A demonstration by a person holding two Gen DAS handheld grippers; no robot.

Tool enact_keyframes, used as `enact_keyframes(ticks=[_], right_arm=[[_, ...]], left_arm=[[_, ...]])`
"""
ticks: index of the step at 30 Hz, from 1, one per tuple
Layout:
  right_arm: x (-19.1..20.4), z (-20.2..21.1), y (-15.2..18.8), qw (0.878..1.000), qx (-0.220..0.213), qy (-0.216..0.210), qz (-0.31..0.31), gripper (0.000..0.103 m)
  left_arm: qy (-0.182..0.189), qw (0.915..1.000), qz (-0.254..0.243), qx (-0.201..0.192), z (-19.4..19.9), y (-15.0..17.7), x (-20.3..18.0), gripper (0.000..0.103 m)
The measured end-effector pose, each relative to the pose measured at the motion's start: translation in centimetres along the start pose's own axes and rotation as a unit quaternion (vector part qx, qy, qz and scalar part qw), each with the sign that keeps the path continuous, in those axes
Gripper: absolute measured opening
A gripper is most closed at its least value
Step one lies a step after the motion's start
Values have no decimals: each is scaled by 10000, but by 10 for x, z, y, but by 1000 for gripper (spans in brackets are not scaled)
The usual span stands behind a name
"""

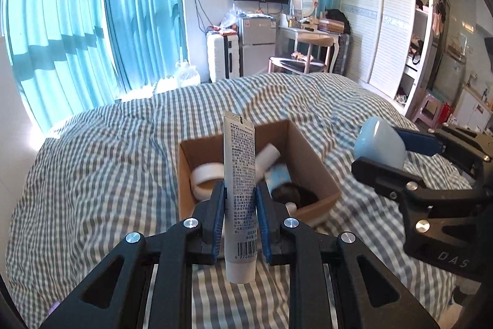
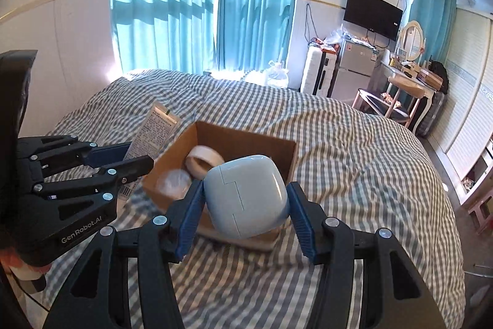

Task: Organize objects
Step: 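Carry the tube and earbud case into the box and open both tools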

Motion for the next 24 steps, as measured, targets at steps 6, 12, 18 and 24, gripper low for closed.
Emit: enact_keyframes(ticks=[6,12,18,24], right_arm=[[-5,-37,-27,9999,116,19,-47,54],[-17,-84,-47,9995,299,31,-131,54],[-26,-132,-47,9980,591,22,-204,54],[-31,-177,-37,9959,885,-40,-180,54]], left_arm=[[-3,10000,-9,87,-34,-24,14,20],[-54,9995,-29,295,-75,-34,18,20],[27,9986,-38,519,-118,-31,19,20],[117,9966,21,813,-158,-23,18,20]])
Point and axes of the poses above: each gripper's, at about its wrist camera, not at the fingertips, and z roughly against the way its jaws point, x to its left, y to its underside, the point moved 1 cm from there along -z, roughly the way its jaws point, and after that the axes turned 10 degrees about -z, right-handed, at the moved point
